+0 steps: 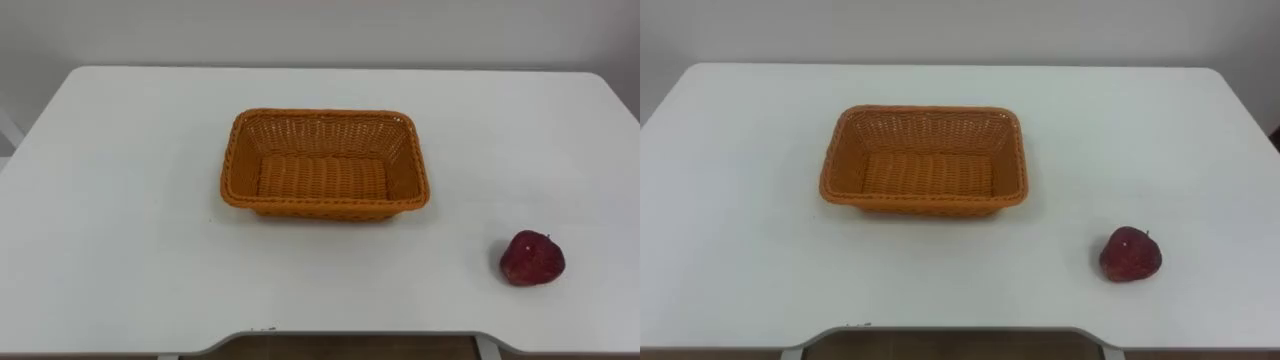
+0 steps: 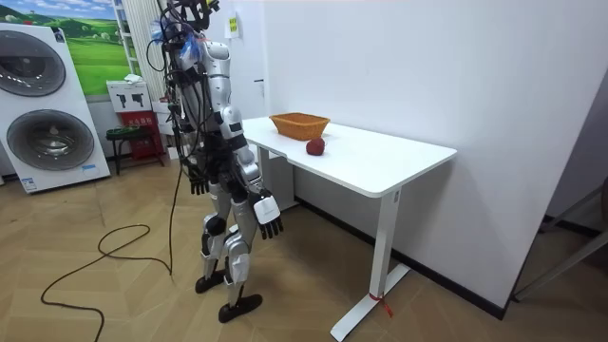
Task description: Pick and place apple
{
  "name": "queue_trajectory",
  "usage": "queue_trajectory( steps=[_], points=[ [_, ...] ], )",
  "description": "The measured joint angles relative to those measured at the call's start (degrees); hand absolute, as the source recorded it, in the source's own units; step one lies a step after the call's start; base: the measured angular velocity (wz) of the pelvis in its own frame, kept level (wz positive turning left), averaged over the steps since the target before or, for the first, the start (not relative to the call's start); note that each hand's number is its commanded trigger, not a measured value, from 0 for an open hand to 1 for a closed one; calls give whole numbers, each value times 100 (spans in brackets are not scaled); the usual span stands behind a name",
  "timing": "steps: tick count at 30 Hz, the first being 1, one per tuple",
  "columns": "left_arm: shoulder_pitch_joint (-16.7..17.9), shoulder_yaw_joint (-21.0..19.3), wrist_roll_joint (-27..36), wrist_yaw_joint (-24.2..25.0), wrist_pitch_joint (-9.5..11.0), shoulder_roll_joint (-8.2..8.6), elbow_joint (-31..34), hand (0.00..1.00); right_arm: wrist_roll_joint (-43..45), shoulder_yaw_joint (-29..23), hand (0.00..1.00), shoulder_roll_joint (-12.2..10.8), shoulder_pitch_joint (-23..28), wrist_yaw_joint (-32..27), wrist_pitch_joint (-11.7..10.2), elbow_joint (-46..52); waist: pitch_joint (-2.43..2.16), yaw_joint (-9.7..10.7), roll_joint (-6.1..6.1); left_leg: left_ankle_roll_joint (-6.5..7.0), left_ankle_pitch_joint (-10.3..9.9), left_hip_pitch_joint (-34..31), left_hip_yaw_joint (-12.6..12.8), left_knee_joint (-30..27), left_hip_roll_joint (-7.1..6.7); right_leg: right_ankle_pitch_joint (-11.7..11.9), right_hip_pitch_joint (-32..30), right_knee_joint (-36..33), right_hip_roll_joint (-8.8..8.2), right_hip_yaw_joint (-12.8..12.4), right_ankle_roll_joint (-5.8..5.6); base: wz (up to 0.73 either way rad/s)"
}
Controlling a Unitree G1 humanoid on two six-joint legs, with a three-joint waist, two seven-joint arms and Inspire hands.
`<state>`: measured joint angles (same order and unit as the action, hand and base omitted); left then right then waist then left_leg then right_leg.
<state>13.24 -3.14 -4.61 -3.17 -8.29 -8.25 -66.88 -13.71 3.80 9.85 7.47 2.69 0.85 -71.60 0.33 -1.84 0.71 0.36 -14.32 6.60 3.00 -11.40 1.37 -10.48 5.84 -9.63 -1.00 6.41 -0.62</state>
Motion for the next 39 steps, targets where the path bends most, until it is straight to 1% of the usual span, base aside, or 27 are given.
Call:
queue_trajectory(
  steps=[5,7,10,12,13,14,15,16,18,19,21,22,24,26,27,29,31,33,34,36,37,39],
  points=[
    [3,-3,-3,0,8,0,-3,0,-21,-1,0,-2,1,-4,-3,-2,12,-2,18,0,0,2,0,7,0,0,-2,-1,3,-3,0,0],
    [3,1,-3,-1,13,0,1,0,-183,-2,0,-6,3,-23,-3,-4,20,3,30,0,0,-5,-2,11,2,0,-5,2,4,1,0,0],
    [2,-3,14,-6,27,0,7,0,-717,-43,0,-53,23,-134,-1,-11,21,23,33,-1,-1,-2,-2,11,3,0,1,4,4,5,0,0],
    [10,-27,64,-29,100,3,3,0,-1505,-217,0,-110,53,-272,5,-40,20,27,29,-1,0,9,-1,14,3,0,2,3,6,-12,0,0],
    [15,-55,64,-35,123,4,2,0,-1668,-319,0,-128,61,-301,18,-39,20,35,30,-1,0,10,1,13,3,0,4,2,6,-21,0,0],
    [28,-151,64,-51,134,7,2,0,-2086,-555,0,-140,50,-358,59,-68,17,72,26,0,0,20,1,10,2,0,16,-4,4,-37,0,0],
    [59,-304,63,-92,137,19,10,0,-2625,-917,0,-140,54,-474,72,-114,16,140,18,0,0,47,0,10,-1,0,46,-4,-1,-24,0,0],
    [91,-399,66,-120,139,30,27,0,-2896,-1116,0,-135,46,-552,79,-118,22,171,18,0,0,78,7,18,-1,0,69,-2,-1,-15,0,0],
    [211,-729,73,-161,167,35,104,0,-4139,-1880,0,-96,39,-812,101,-106,19,289,17,0,-2,156,24,31,-2,-18,140,-3,6,-68,-11,-2],
    [236,-790,81,-161,178,35,112,0,-4472,-2040,0,-84,31,-879,101,-106,18,314,16,0,-3,175,34,44,-2,-24,145,-7,9,-81,-10,0],
    [289,-1013,137,-160,203,30,146,0,-5418,-2695,0,-63,-5,-1111,107,-67,11,422,24,-2,-5,208,27,73,-3,-42,120,-19,12,-102,-11,0],
    [312,-1044,149,-160,207,28,171,0,-5597,-2842,0,-63,-10,-1192,108,-36,11,455,25,-2,-5,208,27,79,-3,-42,113,-23,13,-107,-11,0],
    [328,-1242,162,-158,220,29,181,0,-6077,-3358,0,-54,-12,-1468,80,140,5,506,19,-1,-4,208,58,81,-1,-43,86,-29,17,-153,-10,-8],
    [329,-1254,170,-160,236,9,187,0,-6371,-3573,0,-37,-35,-1736,-10,279,-20,527,43,0,-3,209,96,77,-1,-40,72,-57,16,-166,-10,-9],
    [331,-1254,170,-160,236,1,197,0,-6427,-3638,0,-30,-48,-1849,-23,353,-19,540,44,1,-3,207,106,77,-2,-41,52,-89,14,-170,-10,-10],
    [365,-1269,173,-159,252,-25,292,0,-6580,-3956,0,10,-122,-2301,-51,771,-21,552,57,2,-2,179,168,61,-4,-43,8,-161,9,-203,-10,-14],
    [404,-1279,155,-164,259,-45,344,0,-6579,-4128,0,81,-177,-2621,-123,1052,-29,576,77,2,-2,182,174,46,-10,-51,-13,-214,3,-210,-16,-4],
    [458,-1395,109,-167,258,-50,443,0,-6576,-4373,0,146,-246,-3078,-235,1578,-25,630,107,2,-2,140,175,22,-15,-66,-52,-211,-2,-214,-19,0],
    [464,-1413,105,-169,258,-57,460,0,-6578,-4395,0,176,-255,-3182,-272,1670,-30,631,115,2,-2,116,174,3,-15,-68,-91,-210,-2,-217,-18,0],
    [532,-1409,44,-169,258,-67,565,0,-6409,-4448,0,261,-312,-3617,-440,2120,-24,636,130,2,-2,88,183,-7,-11,-83,-140,-212,7,-254,-16,-2],
    [538,-1409,46,-169,257,-69,564,0,-6333,-4459,0,274,-338,-3725,-485,2225,-25,636,130,2,-2,83,185,-5,-11,-89,-155,-223,8,-263,-18,0],
    [538,-1411,41,-168,289,-70,558,0,-5818,-4501,0,278,-358,-4311,-554,2927,-25,630,128,4,-1,29,168,-9,-16,-88,-201,-234,4,-250,-20,2]
  ],
)
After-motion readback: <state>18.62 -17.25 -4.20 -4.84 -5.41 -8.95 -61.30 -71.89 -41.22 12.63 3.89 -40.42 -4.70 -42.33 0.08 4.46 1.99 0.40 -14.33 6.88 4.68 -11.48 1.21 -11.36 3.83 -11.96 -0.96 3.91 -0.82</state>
